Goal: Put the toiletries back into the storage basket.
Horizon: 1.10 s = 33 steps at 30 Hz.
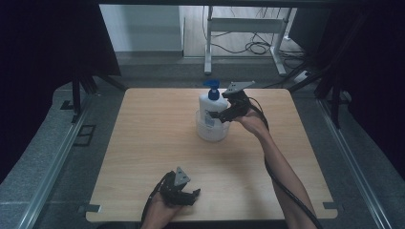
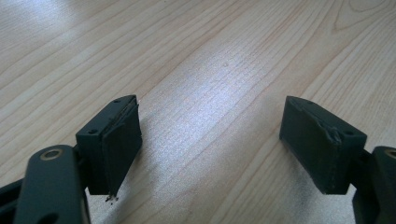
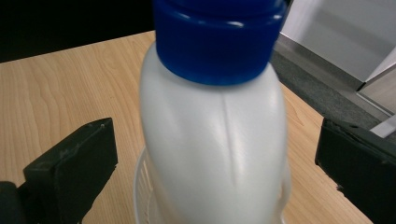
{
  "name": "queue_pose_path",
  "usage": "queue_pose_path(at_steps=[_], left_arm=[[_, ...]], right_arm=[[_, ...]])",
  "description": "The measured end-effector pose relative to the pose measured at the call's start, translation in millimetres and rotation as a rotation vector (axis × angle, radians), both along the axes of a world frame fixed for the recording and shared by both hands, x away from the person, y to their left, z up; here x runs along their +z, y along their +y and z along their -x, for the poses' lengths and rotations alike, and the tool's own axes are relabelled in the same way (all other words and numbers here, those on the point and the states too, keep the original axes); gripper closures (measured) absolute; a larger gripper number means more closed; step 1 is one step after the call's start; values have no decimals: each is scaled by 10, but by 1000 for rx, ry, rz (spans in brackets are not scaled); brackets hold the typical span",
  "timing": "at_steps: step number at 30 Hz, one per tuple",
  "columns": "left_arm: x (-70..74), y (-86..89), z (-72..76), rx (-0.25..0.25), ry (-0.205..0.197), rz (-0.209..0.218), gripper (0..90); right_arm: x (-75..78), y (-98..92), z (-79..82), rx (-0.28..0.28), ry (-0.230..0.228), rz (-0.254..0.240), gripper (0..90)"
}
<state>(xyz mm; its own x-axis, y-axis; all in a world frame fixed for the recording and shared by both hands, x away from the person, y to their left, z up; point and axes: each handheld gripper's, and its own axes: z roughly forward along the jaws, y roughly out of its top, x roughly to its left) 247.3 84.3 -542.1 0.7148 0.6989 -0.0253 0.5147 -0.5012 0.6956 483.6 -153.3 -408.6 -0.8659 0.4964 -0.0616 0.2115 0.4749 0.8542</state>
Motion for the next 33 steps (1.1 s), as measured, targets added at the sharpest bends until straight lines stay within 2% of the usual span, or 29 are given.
queue_pose_path(at_steps=[19, 33], left_arm=[[-1, 0, 0, 0, -1, 1, 203], [0, 0, 0, 0, 0, 0, 202]], right_arm=[[5, -150, 88, -13, 5, 19, 0], [-41, -247, 180, -30, 33, 10, 0]])
